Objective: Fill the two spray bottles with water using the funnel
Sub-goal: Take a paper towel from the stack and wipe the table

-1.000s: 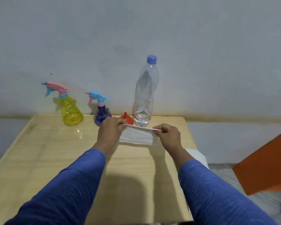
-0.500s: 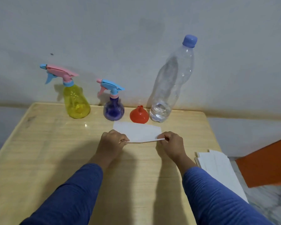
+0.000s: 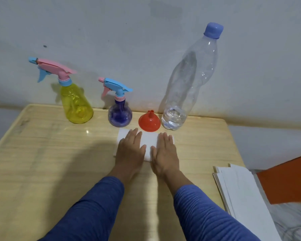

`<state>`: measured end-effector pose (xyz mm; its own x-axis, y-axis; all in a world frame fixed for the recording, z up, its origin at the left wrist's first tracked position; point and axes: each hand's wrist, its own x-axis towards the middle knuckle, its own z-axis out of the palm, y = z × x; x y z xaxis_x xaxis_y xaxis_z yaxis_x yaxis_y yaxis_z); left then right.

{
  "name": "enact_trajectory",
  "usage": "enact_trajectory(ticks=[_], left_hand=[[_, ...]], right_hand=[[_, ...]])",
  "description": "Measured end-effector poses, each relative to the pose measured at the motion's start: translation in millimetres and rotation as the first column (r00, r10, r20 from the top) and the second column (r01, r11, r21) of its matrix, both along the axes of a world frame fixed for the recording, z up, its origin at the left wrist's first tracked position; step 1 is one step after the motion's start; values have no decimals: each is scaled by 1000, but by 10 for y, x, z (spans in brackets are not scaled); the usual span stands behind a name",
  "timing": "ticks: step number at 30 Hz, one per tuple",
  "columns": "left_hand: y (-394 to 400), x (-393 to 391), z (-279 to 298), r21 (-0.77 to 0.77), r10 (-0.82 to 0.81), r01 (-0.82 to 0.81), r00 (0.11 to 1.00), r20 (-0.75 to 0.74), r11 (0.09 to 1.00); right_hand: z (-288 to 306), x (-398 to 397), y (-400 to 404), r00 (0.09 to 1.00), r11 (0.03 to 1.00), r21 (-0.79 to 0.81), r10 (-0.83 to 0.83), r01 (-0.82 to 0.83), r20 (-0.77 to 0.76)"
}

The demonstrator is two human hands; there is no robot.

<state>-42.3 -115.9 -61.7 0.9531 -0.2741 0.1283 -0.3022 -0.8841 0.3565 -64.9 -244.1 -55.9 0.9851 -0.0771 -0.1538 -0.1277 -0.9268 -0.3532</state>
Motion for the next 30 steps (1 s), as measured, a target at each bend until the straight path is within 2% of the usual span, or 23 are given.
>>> enact_trajectory(ticks=[2, 4, 13, 30], left_hand=[[-15, -68, -60, 72, 107, -96, 979, -171, 993], [-12, -91, -86, 148, 146, -114, 962, -231, 982], [377, -53, -89, 203, 124, -84, 973, -193, 975], [2491, 26, -133, 238, 176, -135, 972, -157, 962]], right_hand=[[-68, -46, 42, 999, 999, -36, -9, 8, -32], [-100, -63, 85, 999, 997, -81, -19, 15, -45], [-116, -28, 536, 995, 994, -105, -50, 41, -82], [-89, 154, 2613, 994, 999, -12, 32, -34, -101]])
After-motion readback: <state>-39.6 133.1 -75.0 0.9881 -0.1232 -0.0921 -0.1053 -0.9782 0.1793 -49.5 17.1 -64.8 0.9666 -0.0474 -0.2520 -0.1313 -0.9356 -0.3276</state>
